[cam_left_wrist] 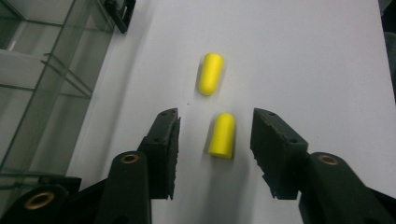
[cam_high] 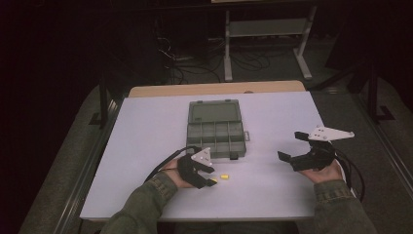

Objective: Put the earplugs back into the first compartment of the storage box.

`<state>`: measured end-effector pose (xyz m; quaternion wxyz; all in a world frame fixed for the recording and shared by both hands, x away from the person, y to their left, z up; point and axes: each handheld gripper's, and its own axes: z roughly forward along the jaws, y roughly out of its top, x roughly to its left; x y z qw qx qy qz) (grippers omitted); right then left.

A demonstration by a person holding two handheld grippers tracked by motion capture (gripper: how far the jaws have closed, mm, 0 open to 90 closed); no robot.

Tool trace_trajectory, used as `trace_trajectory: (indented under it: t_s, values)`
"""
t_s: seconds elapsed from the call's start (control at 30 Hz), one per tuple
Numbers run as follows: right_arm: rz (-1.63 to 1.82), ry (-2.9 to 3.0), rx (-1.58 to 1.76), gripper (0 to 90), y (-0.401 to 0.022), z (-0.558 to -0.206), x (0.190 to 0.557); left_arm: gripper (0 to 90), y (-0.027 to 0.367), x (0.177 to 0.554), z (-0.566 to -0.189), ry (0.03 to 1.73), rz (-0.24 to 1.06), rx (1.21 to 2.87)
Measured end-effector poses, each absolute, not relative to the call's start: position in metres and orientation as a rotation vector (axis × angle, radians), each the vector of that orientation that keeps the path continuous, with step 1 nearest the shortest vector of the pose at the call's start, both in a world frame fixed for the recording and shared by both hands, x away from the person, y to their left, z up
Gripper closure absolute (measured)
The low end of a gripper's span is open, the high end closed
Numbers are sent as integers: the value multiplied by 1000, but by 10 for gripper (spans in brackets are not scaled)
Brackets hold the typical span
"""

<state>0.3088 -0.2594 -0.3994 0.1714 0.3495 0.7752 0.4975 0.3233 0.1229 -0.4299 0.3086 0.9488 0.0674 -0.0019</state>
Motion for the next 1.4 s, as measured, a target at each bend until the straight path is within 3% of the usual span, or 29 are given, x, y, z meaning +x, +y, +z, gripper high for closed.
trace_trajectory:
  t_s: [0.27,0.3,0.37,0.8,1.4]
  values:
    - [1411,2203,992,0,-259,-399,309,686,120,324,-432,175,-44,2521]
    - [1412,2201,991,0,-260,-400,309,761,119,325,-432,173,-62,2526]
    - [1413,2201,989,0,-260,-400,309,798,119,325,-432,175,-66,2528]
    - [1417,2199,991,0,-260,-399,308,814,128,328,-410,186,-70,2466]
    - [1415,2206,998,0,-260,-400,309,810,157,363,-343,265,129,2422]
